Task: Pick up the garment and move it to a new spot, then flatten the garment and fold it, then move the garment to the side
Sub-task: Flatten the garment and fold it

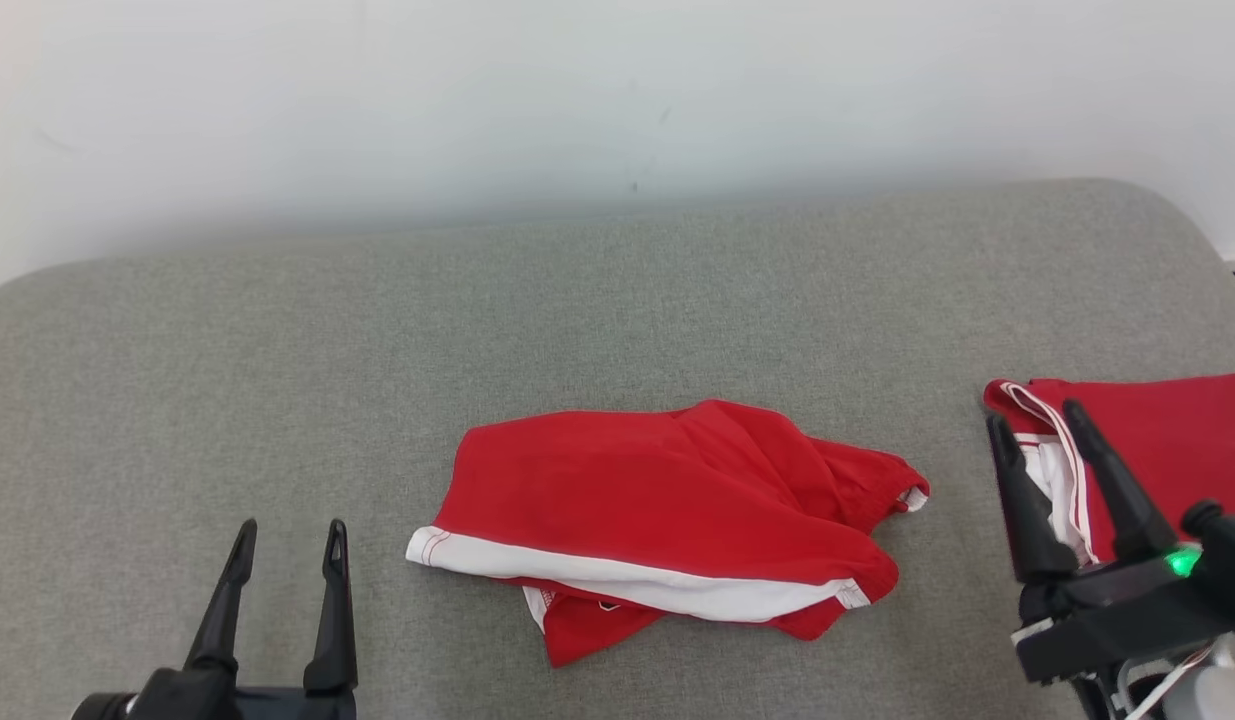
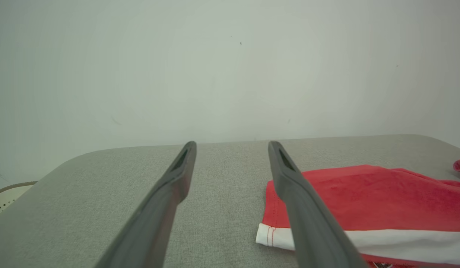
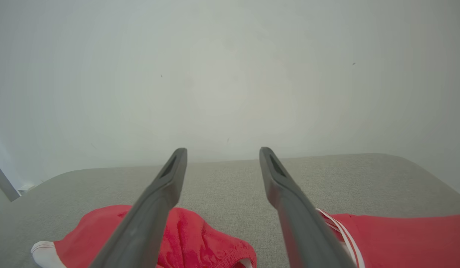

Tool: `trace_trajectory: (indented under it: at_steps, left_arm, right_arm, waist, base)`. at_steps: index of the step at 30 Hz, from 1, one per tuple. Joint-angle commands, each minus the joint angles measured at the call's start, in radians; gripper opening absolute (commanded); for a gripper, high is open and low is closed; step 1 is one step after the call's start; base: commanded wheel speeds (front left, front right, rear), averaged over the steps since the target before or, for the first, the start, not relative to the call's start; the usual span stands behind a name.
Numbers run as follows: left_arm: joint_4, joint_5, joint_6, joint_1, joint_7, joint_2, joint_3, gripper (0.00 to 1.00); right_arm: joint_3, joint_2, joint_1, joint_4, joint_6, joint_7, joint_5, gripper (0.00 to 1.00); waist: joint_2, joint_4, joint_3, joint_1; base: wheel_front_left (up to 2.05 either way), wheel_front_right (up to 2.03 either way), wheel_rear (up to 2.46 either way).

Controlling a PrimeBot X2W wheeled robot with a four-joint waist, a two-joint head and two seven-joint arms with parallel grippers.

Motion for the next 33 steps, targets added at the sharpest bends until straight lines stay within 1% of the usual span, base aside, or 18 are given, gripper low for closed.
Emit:
trace_trajectory:
  at_steps: [1,4,10,11,17,27,33]
  left_arm:
    - [0.005,0.001,0.008,0.026,-0.003,0.002,0.0,1.0]
    - [0.007,-0.005,0.012,0.045,-0.002,0.002,0.001,1.0]
    - [0.005,-0.007,0.02,0.085,0.008,0.006,-0.002,1.0]
    - [0.006,-0.005,0.022,0.091,0.011,0.008,-0.003,1.0]
    - [0.006,-0.009,0.023,0.108,0.02,0.017,-0.004,1.0]
    - [0.014,-0.02,0.026,0.112,0.032,0.026,-0.006,1.0]
    - [0.014,-0.023,0.029,0.103,0.037,0.028,-0.013,1.0]
  right_arm:
    - [-0.003,0.02,0.024,0.005,0.0,-0.006,-0.045,1.0]
    - [-0.002,0.045,0.053,0.008,0.0,0.003,-0.11,1.0]
    - [-0.026,0.091,0.12,-0.001,0.0,0.022,-0.202,1.0]
    - [-0.03,0.103,0.133,-0.004,0.0,0.027,-0.199,1.0]
    - [-0.062,0.13,0.191,-0.028,0.0,0.051,-0.229,1.0]
    - [-0.069,0.148,0.221,-0.054,0.0,0.072,-0.244,1.0]
    - [-0.063,0.147,0.217,-0.063,0.0,0.079,-0.245,1.0]
  waist:
    - [0.0,0.007,-0.017,0.0001]
    - [0.0,0.01,-0.03,0.0001]
    - [0.0,0.013,-0.06,0.0001]
    - [0.0,0.013,-0.066,0.0001]
    - [0.0,0.013,-0.079,0.0001]
    - [0.0,0.01,-0.079,0.0001]
    - [0.0,0.014,-0.073,0.0001]
  base:
    - [0.0,0.0,0.0]
    - [0.0,0.0,0.0]
    - [0.0,0.0,0.0]
    - [0.0,0.0,0.0]
    - [0.0,0.0,0.0]
    - [0.0,0.0,0.0]
    - [0.0,0.0,0.0]
